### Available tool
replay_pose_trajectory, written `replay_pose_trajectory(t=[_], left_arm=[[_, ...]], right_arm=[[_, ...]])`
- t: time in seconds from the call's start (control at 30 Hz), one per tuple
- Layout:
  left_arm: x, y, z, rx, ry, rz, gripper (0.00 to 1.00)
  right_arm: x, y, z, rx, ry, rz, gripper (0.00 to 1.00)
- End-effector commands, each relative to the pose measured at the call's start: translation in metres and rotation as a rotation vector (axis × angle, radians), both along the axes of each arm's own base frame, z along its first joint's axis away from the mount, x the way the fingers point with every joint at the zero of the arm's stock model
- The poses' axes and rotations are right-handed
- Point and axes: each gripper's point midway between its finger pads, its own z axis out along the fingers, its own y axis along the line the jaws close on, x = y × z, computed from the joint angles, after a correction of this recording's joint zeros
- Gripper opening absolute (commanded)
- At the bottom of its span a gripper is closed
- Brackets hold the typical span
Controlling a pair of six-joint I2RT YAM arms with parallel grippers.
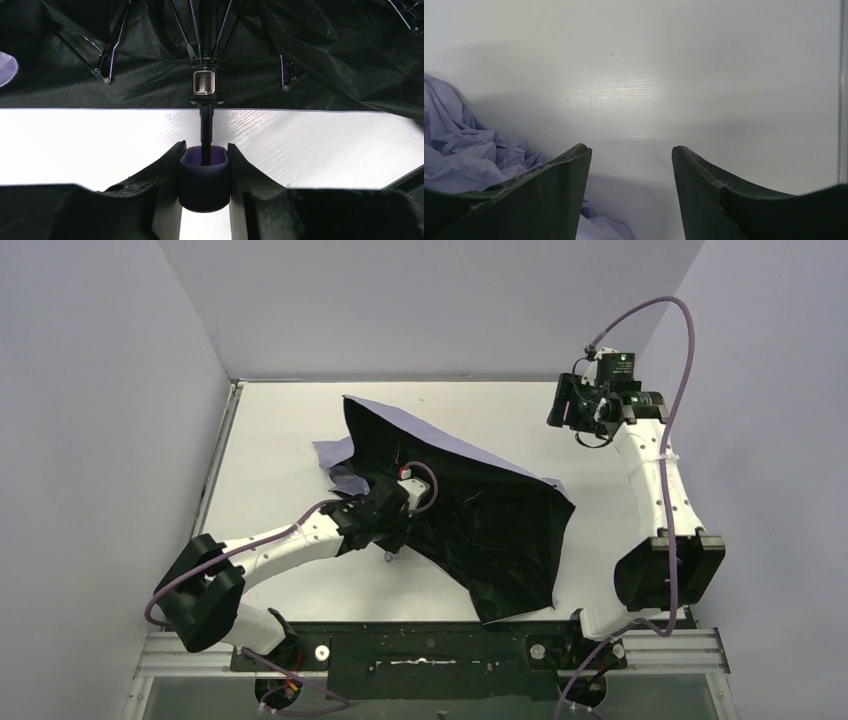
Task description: Put away the umbrella
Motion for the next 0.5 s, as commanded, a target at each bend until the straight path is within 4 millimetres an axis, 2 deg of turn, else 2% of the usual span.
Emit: replay_pose_trajectory(t=[0.0, 0.2, 0.3, 0.47], left_arm=[[-0.01, -0.007, 0.004, -0.023, 0.008, -0.06, 0.0], [-0.012, -0.009, 0.002, -0.027, 0.009, -0.062, 0.0], [-0.012, -0.009, 0.002, -0.027, 0.004, -0.059, 0.0], [-0.01, -0.013, 0.006, -0.029, -0.005, -0.06, 0.0]], right_arm=[[0.022, 0.025, -0.033, 0.147, 0.025, 0.175, 0.6], [0.041, 0.034, -0.102, 0.201, 0.099, 0.142, 0.5], [0.046, 0.046, -0.133, 0.193, 0.143, 0.146, 0.47], [0.033, 0.092, -0.177, 0.148, 0.238, 0.263, 0.43]])
